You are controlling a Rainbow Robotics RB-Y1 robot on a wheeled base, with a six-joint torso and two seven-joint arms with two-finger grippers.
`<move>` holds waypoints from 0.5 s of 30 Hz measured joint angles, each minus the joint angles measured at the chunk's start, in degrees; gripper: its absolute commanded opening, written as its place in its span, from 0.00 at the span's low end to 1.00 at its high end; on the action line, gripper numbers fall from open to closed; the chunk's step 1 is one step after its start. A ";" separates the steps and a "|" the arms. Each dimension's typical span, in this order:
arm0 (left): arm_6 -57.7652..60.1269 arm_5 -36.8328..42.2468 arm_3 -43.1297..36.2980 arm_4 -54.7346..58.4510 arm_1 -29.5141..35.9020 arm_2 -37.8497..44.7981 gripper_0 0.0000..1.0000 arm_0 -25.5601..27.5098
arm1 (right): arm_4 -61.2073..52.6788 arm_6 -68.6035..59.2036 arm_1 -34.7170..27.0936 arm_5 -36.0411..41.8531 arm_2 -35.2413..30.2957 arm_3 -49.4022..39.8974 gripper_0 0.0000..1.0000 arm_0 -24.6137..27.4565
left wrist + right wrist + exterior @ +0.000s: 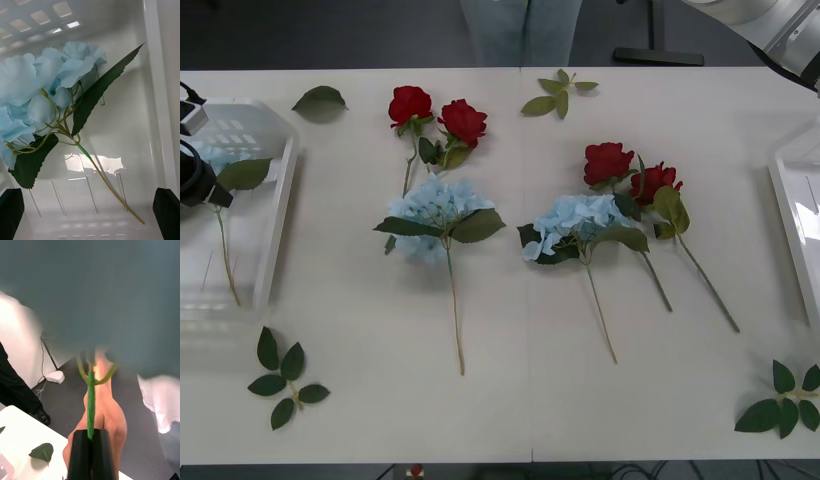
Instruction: Place the red flowers into the right box and the blue flowers into the left box. If a person shows an open palm, hand one flower to the person first, then continue sorting.
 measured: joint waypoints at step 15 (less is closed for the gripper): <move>0.00 0.00 0.00 0.00 0.00 0.00 1.00 0.00 | 0.00 0.00 0.00 0.00 0.00 0.00 1.00 0.00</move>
